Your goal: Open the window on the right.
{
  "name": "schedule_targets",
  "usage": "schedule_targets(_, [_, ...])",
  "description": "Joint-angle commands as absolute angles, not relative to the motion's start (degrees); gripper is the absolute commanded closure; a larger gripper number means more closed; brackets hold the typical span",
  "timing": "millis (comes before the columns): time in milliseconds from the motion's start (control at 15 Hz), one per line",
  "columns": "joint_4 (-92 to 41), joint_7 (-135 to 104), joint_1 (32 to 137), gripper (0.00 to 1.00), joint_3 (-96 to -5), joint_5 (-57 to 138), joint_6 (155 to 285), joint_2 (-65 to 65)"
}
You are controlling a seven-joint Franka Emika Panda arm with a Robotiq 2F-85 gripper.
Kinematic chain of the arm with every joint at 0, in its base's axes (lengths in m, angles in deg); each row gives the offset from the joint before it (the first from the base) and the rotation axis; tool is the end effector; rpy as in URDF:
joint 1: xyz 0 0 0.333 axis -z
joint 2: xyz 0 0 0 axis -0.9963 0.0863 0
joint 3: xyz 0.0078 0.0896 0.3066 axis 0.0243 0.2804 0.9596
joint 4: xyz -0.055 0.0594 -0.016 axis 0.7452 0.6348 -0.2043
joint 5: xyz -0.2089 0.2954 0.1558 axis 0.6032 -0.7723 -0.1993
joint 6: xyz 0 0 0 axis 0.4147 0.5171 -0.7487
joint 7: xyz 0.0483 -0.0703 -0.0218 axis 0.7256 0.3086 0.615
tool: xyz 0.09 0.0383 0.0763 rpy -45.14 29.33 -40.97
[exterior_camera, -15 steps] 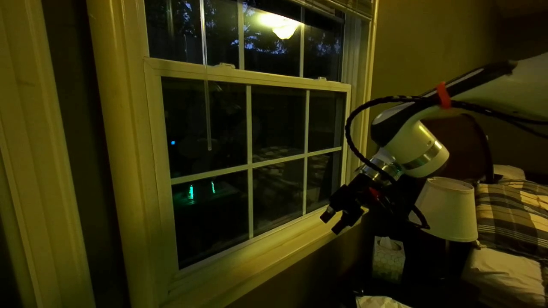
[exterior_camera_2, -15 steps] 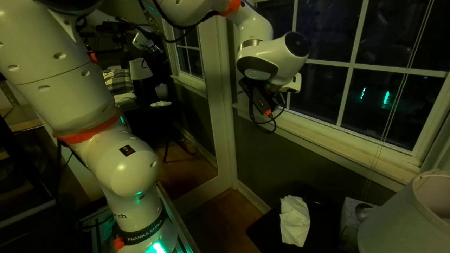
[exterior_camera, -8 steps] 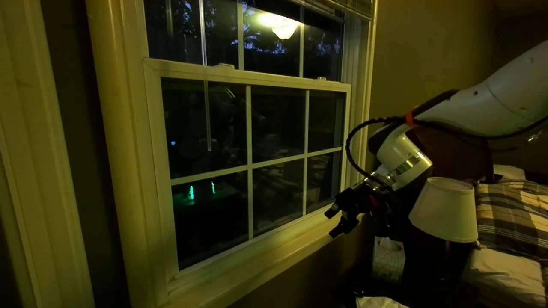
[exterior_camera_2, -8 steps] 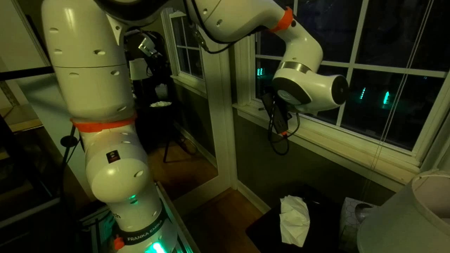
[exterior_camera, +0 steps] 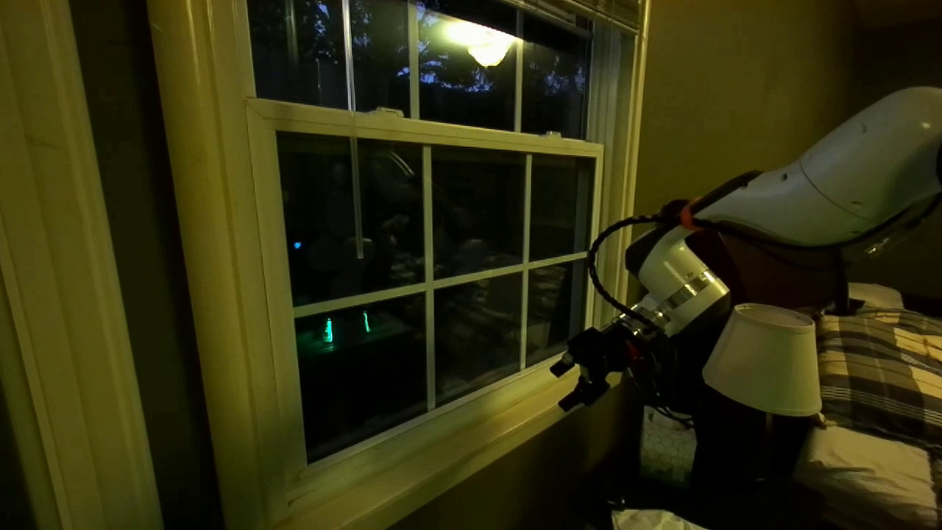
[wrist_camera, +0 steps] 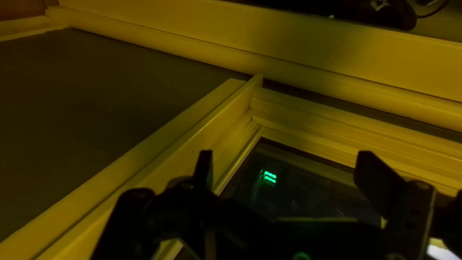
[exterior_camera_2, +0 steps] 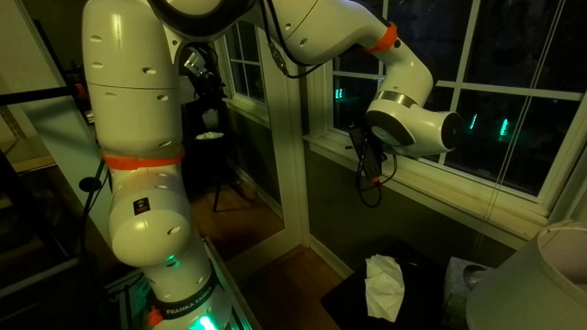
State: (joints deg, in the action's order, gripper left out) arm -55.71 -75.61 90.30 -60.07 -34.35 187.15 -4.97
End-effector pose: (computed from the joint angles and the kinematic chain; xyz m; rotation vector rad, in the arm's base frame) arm 0.5399 -0.0771 0.3203 -1.9935 0.0319 -0.3095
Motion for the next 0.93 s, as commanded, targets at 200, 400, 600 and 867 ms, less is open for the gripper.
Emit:
schedule_targets(200, [-51.82,-73.5,92.93,0.0,-57.44,-42.78,190.71,-0.4])
schedule_targets(400, [-48.8,-70.87,93.45,0.0,-56.77,-46.3,190.68,3.28])
schedule_targets(600, [-45.41,-68.37,93.53,0.0,-56.14,-48.81,191.05,7.4])
schedule_targets(867, [-39.27,-65.99,93.51,0.0,-55.19,-52.76,192.42,13.66])
